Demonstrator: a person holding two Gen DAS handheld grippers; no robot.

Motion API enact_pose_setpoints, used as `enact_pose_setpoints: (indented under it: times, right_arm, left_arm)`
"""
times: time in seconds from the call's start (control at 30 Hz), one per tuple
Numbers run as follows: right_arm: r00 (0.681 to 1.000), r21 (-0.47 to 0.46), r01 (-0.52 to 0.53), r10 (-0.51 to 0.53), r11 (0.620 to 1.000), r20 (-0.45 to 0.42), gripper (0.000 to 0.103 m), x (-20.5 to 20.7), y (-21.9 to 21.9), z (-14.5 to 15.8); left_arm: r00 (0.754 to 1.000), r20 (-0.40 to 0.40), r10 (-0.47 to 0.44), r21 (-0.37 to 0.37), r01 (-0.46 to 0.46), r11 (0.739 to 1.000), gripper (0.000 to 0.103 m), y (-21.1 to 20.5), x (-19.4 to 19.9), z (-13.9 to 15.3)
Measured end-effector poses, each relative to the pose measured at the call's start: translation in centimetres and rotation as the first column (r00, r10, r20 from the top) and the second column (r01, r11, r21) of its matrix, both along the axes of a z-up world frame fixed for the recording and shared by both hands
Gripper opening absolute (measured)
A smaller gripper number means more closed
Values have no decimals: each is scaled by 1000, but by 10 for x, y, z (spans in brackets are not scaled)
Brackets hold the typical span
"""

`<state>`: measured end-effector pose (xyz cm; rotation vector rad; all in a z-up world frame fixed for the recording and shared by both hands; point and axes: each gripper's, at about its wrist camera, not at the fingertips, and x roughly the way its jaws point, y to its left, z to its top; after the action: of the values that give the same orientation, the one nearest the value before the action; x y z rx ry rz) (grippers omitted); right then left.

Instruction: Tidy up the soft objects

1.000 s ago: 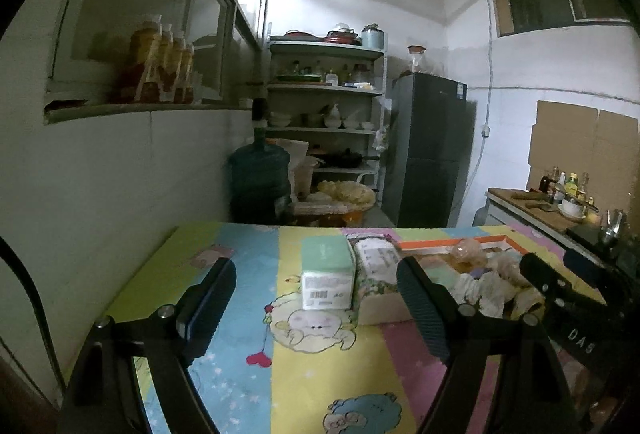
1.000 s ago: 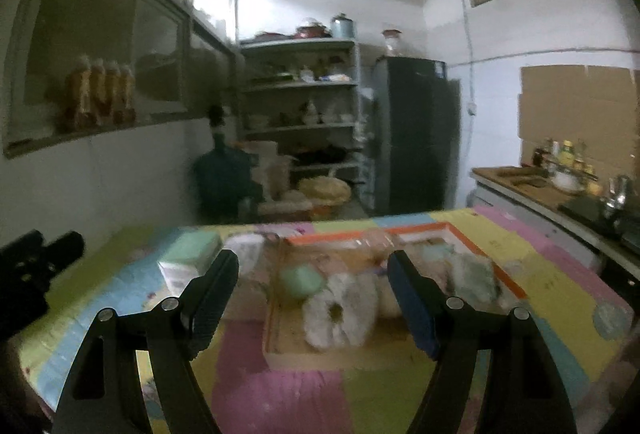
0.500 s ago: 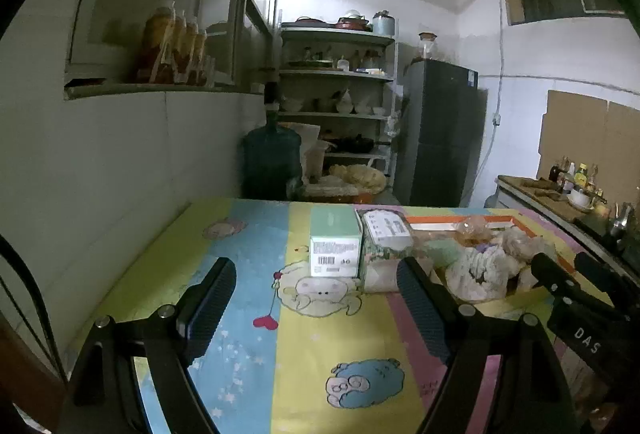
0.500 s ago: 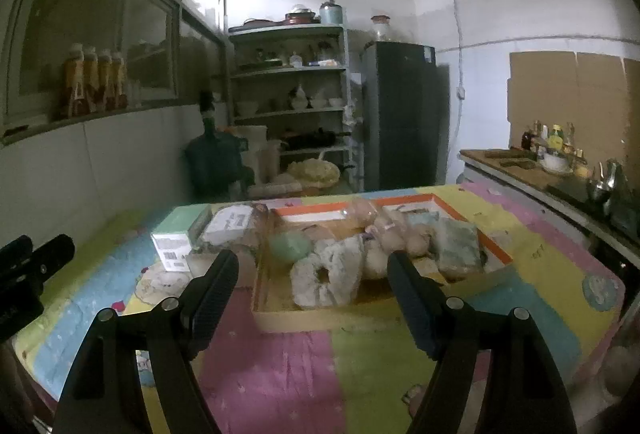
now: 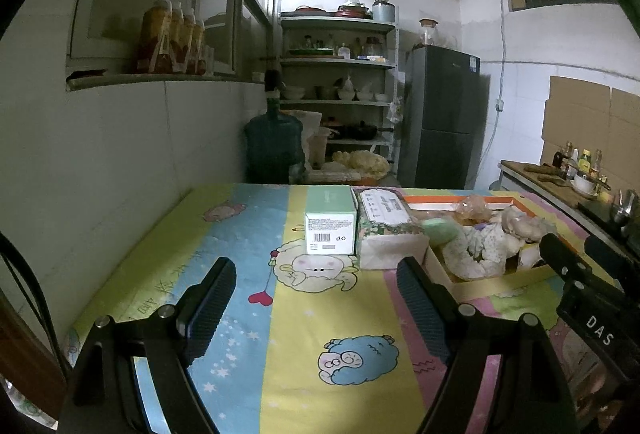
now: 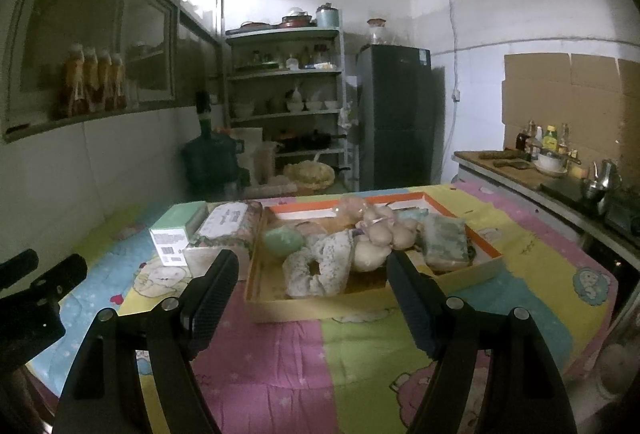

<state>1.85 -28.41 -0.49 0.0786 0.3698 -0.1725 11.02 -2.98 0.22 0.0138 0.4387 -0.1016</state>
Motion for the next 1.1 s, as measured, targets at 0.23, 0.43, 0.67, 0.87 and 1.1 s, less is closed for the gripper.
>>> enact_pose_setpoints:
  times: [0.23, 0.43, 0.67, 0.87, 1.1]
  right_arm:
    - [1000, 2, 8, -8, 1000, 4, 78, -2, 1, 0]
    - [1000, 2, 6, -6, 1000, 3, 78, -3, 1, 0]
    - [1000, -2, 6, -6, 1000, -1, 78, -3, 1, -1]
    - [1000, -9, -8, 8, 1000, -6, 78, 0, 7, -1]
    - [1000, -9, -13, 13, 1000, -6, 78, 1, 10, -1]
  left_arm:
    - [1000, 2, 2, 2, -2, 1000, 83, 0, 0, -1]
    - [1000, -1, 3, 4, -3, 1000, 83, 0, 0, -1]
    - [1000, -9, 10, -1, -10, 1000, 83, 3, 4, -5]
    - [1000, -16, 19, -7, -19, 1000, 83, 9, 7, -6]
    - [999, -18, 30, -13, -30, 999, 83, 12, 8, -7]
